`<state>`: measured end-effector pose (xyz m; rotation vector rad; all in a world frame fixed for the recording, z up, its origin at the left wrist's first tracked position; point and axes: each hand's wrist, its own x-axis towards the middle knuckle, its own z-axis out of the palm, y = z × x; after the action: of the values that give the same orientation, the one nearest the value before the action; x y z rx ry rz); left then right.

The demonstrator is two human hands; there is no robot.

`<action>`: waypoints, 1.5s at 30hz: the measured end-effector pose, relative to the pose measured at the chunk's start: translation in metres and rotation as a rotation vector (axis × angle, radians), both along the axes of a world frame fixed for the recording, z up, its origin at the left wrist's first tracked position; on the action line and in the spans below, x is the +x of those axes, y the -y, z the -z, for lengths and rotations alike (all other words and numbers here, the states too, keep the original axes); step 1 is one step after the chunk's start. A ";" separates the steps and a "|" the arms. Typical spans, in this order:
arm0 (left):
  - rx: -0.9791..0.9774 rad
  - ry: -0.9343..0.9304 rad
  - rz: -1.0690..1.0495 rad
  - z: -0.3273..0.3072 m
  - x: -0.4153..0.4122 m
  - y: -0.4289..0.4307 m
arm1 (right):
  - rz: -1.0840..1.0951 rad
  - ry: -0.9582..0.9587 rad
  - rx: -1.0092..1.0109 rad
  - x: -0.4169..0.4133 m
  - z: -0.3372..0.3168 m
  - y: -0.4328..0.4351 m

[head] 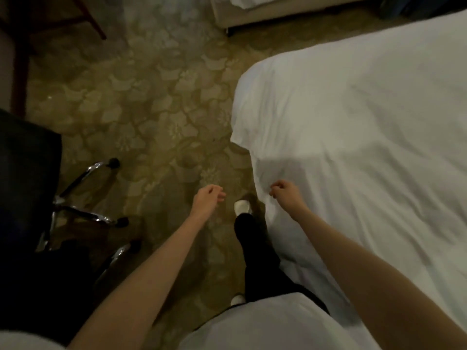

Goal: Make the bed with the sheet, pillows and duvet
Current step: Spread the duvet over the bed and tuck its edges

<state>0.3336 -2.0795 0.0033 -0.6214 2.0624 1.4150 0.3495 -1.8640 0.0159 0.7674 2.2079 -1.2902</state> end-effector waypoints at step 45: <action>-0.235 -0.017 1.448 0.047 -0.781 -0.368 | 1.003 0.217 0.442 -0.550 0.043 -0.308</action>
<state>-0.4471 -1.7112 -0.0440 0.7418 1.8727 0.3035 -0.2003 -1.5556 -0.0271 2.2543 1.9595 -0.9822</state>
